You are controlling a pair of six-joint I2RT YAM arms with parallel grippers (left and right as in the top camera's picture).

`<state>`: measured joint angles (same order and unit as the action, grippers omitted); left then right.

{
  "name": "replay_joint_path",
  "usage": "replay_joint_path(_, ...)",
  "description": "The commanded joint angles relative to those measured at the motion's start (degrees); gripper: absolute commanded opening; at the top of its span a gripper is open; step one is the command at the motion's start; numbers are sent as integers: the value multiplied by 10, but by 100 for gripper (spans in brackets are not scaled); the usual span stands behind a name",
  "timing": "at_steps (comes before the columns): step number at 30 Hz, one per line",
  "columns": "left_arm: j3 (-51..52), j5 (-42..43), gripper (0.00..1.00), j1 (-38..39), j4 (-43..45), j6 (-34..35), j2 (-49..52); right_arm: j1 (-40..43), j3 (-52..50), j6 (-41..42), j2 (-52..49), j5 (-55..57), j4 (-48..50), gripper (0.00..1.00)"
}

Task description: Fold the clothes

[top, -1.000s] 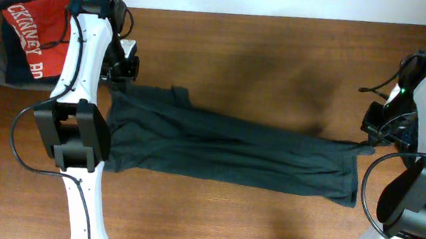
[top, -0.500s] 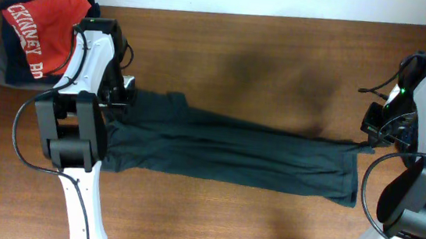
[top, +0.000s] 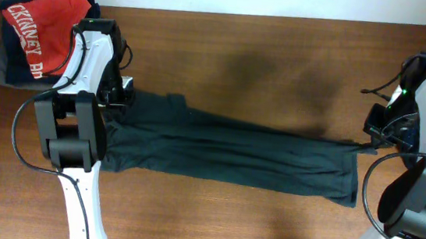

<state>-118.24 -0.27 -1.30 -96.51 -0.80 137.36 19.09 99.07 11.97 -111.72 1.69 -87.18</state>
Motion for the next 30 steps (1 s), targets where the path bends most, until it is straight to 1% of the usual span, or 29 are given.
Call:
replay_joint_path(1,12,-25,1,-12,-2,2,-17,23,-13,10,0,25,-1,4)
replay_joint_path(2,14,-25,2,-14,-2,2,-17,28,-17,10,0,17,0,4)
replay_joint_path(3,17,-25,10,-16,-2,2,-17,32,-22,9,0,7,2,4)
replay_joint_path(4,20,-24,14,-18,-2,2,-17,36,-25,5,0,0,5,5)
replay_joint_path(6,26,-23,15,-20,-2,2,-17,38,-31,3,0,-2,8,11)
replay_joint_path(8,31,-23,15,-22,-2,2,-17,38,-36,3,0,-2,12,15)
replay_joint_path(15,33,-24,15,-23,-2,2,-17,38,-40,3,0,-4,15,16)
replay_joint_path(16,32,-26,17,-23,-2,2,-17,38,-40,4,0,-4,15,18)
replay_joint_path(17,32,-26,24,-23,-2,1,-17,38,-40,4,0,-4,15,27)
replay_joint_path(18,32,-28,36,-23,-2,1,-17,38,-40,4,0,-4,17,49)
replay_joint_path(19,32,-32,42,-23,-2,2,-17,38,-40,4,0,-4,18,69)
replay_joint_path(20,32,-37,50,-23,-2,2,-17,38,-40,6,0,-5,20,79)
replay_joint_path(21,32,-36,53,-23,-2,2,-17,38,-40,5,0,-8,22,89)
replay_joint_path(23,29,-36,55,-23,-2,2,-18,38,-40,5,0,-15,27,98)
replay_joint_path(24,28,-36,55,-23,-2,2,-19,38,-40,5,0,-17,30,100)
replay_joint_path(30,0,-16,55,-22,-1,2,-54,38,-40,3,0,-44,44,99)
